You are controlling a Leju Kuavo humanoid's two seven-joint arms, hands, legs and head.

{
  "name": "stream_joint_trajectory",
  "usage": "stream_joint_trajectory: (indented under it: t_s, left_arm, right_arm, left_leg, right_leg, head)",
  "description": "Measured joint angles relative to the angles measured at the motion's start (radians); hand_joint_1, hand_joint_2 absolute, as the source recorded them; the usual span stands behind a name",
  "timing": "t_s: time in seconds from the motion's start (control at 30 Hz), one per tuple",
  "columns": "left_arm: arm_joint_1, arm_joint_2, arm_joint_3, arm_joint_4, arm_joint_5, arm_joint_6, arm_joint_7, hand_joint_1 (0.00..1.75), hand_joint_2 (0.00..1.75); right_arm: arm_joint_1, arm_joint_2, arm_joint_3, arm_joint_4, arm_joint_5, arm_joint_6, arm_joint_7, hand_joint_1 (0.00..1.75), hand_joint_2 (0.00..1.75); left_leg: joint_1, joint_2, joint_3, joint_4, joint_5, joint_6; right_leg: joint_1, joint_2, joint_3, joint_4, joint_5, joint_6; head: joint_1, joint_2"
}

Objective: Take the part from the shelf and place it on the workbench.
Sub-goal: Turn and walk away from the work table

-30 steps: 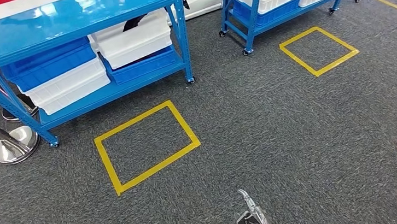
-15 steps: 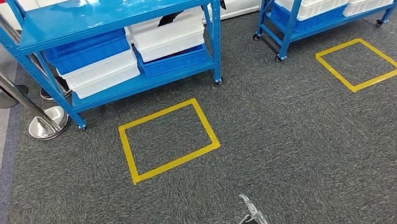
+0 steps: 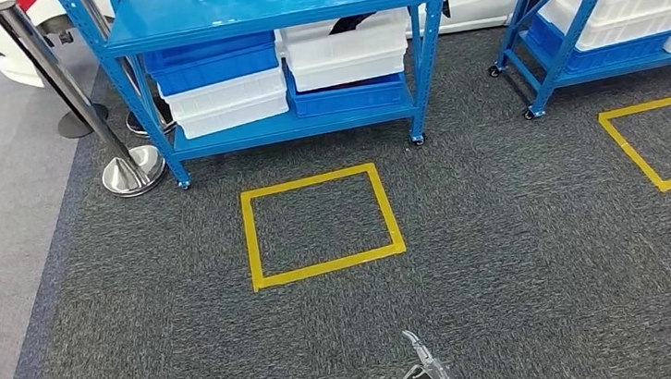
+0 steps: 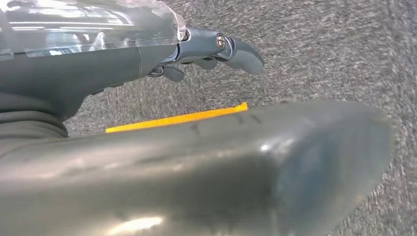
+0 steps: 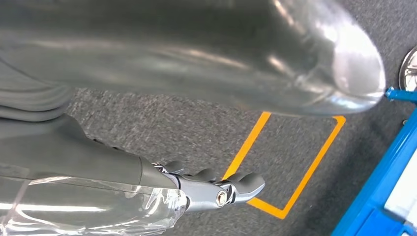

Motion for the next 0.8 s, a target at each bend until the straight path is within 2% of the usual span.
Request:
stream_joint_trajectory:
  t_s: [0.07,0.13,0.17,0.2,0.23,0.27,0.33,0.37,0.4,0.5,0.57,0.63,0.67,0.7,0.73,0.77,0.8]
  left_arm:
    - [0.000,-0.001,0.000,0.000,0.002,0.001,0.000,0.00,0.00]
    - [-0.005,-0.003,0.000,0.000,0.002,0.003,-0.002,0.00,0.00]
    - [-0.006,-0.003,0.000,0.000,0.003,0.003,-0.004,0.00,0.00]
    - [-0.006,-0.004,0.000,0.000,0.003,0.004,-0.004,0.00,0.00]
    - [-0.005,-0.005,0.000,0.000,0.003,0.005,-0.005,0.00,0.00]
    - [-0.003,-0.006,0.000,0.000,0.002,0.006,-0.005,0.00,0.00]
    - [0.000,-0.008,0.000,0.000,0.002,0.008,-0.007,0.00,0.00]
    - [0.001,-0.009,0.000,0.000,0.002,0.008,-0.010,0.00,0.00]
    - [0.003,-0.009,0.000,0.000,0.002,0.008,-0.012,0.00,0.00]
    - [0.009,-0.009,0.000,0.000,0.000,0.005,-0.016,0.00,0.00]
    - [0.008,-0.008,0.000,0.000,-0.001,0.004,-0.016,0.00,0.00]
    - [0.002,-0.008,0.000,0.000,-0.001,0.003,-0.016,0.00,0.00]
    - [0.000,-0.008,0.000,0.000,-0.001,0.003,-0.016,0.00,0.00]
    - [0.000,-0.008,0.000,0.000,-0.001,0.002,-0.016,0.00,0.00]
    - [0.000,-0.008,0.000,0.000,-0.001,0.001,-0.016,0.00,0.00]
    - [0.001,-0.008,0.000,0.000,-0.001,0.001,-0.016,0.00,0.00]
    - [0.002,-0.008,0.000,0.000,-0.001,0.000,-0.017,0.00,0.00]
  right_arm:
    - [-0.004,0.003,0.001,0.000,0.004,0.001,0.001,0.00,0.00]
    - [-0.003,0.004,0.001,0.001,0.007,0.006,0.007,0.00,0.00]
    - [-0.002,0.003,0.002,0.002,0.007,0.009,0.011,0.00,0.00]
    - [-0.001,0.002,0.002,0.004,0.007,0.013,0.014,0.00,0.00]
    - [0.000,0.002,0.002,0.006,0.006,0.015,0.016,0.00,0.00]
    - [0.000,0.001,0.002,0.007,0.005,0.016,0.016,0.00,0.00]
    - [0.000,0.001,0.002,0.009,-0.002,0.014,0.012,0.00,0.00]
    - [0.001,0.001,0.002,0.010,-0.008,0.012,0.009,0.00,0.00]
    - [0.001,0.001,0.002,0.011,-0.014,0.010,0.005,0.00,0.00]
    - [0.005,0.001,0.002,0.013,-0.029,0.003,-0.004,0.00,0.00]
    - [0.006,0.002,0.002,0.013,-0.031,-0.001,-0.006,0.00,0.00]
    - [0.010,0.002,0.002,0.015,-0.032,-0.003,-0.007,0.00,0.00]
    - [0.012,0.002,0.002,0.016,-0.032,-0.004,-0.007,0.00,0.00]
    - [0.015,0.002,0.002,0.017,-0.032,-0.005,-0.007,0.00,0.00]
    - [0.018,0.002,0.002,0.018,-0.032,-0.006,-0.007,0.00,0.00]
    - [0.020,0.002,0.002,0.019,-0.032,-0.007,-0.007,0.00,0.00]
    - [0.020,0.002,0.002,0.019,-0.032,-0.008,-0.008,0.00,0.00]
  left_leg:
    - [0.008,-0.020,0.010,-0.013,0.009,0.009]
    - [0.011,-0.041,0.012,-0.018,0.014,0.015]
    - [0.011,-0.054,0.011,-0.017,0.014,0.017]
    - [0.011,-0.068,0.012,-0.017,0.014,0.017]
    - [0.011,-0.082,0.013,-0.017,0.014,0.017]
    - [0.011,-0.095,0.014,-0.015,0.013,0.016]
    - [0.012,-0.115,0.016,-0.010,0.009,0.010]
    - [0.010,-0.123,0.014,-0.004,0.006,0.006]
    - [0.010,-0.128,0.011,-0.001,0.003,0.000]
    - [0.011,-0.129,0.005,0.002,-0.002,-0.018]
    - [0.012,-0.099,-0.009,0.037,-0.026,-0.029]
    - [0.014,-0.063,-0.058,0.145,-0.085,-0.037]
    - [0.016,-0.056,-0.091,0.212,-0.114,-0.040]
    - [0.017,-0.052,-0.115,0.262,-0.129,-0.043]
    - [0.019,-0.050,-0.125,0.280,-0.126,-0.044]
    - [0.019,-0.048,-0.114,0.258,-0.105,-0.043]
    - [0.020,-0.046,-0.086,0.201,-0.070,-0.040]
  right_leg:
    - [-0.003,0.044,-0.011,0.035,-0.026,0.011]
    - [-0.007,0.097,-0.066,0.146,-0.083,0.018]
    - [-0.008,0.107,-0.100,0.210,-0.107,0.019]
    - [-0.009,0.111,-0.126,0.254,-0.115,0.021]
    - [-0.010,0.112,-0.135,0.264,-0.104,0.022]
    - [-0.011,0.115,-0.125,0.232,-0.072,0.022]
    - [-0.015,0.130,-0.072,0.104,0.002,0.019]
    - [-0.016,0.140,-0.051,0.050,0.025,0.017]
    - [-0.016,0.147,-0.040,0.019,0.034,0.013]
    - [-0.013,0.147,-0.038,0.003,0.036,-0.002]
    - [-0.015,0.140,-0.033,-0.004,0.038,-0.015]
    - [-0.015,0.128,-0.030,-0.007,0.037,-0.023]
    - [-0.014,0.121,-0.030,-0.006,0.036,-0.025]
    - [-0.013,0.115,-0.030,-0.006,0.035,-0.025]
    - [-0.012,0.111,-0.029,-0.006,0.034,-0.026]
    - [-0.011,0.107,-0.028,-0.006,0.033,-0.025]
    - [-0.011,0.105,-0.025,-0.006,0.032,-0.023]
  head:
    - [0.000,0.000]
    - [0.000,0.000]
    - [0.000,0.000]
    - [0.000,0.000]
    - [0.000,0.000]
    - [0.000,0.000]
    - [0.000,0.000]
    - [0.000,0.000]
    - [0.000,0.000]
    - [0.000,0.000]
    - [0.000,0.000]
    - [0.000,0.000]
    - [0.000,0.000]
    - [0.000,0.000]
    - [0.000,0.000]
    - [0.000,0.000]
    - [0.000,0.000]
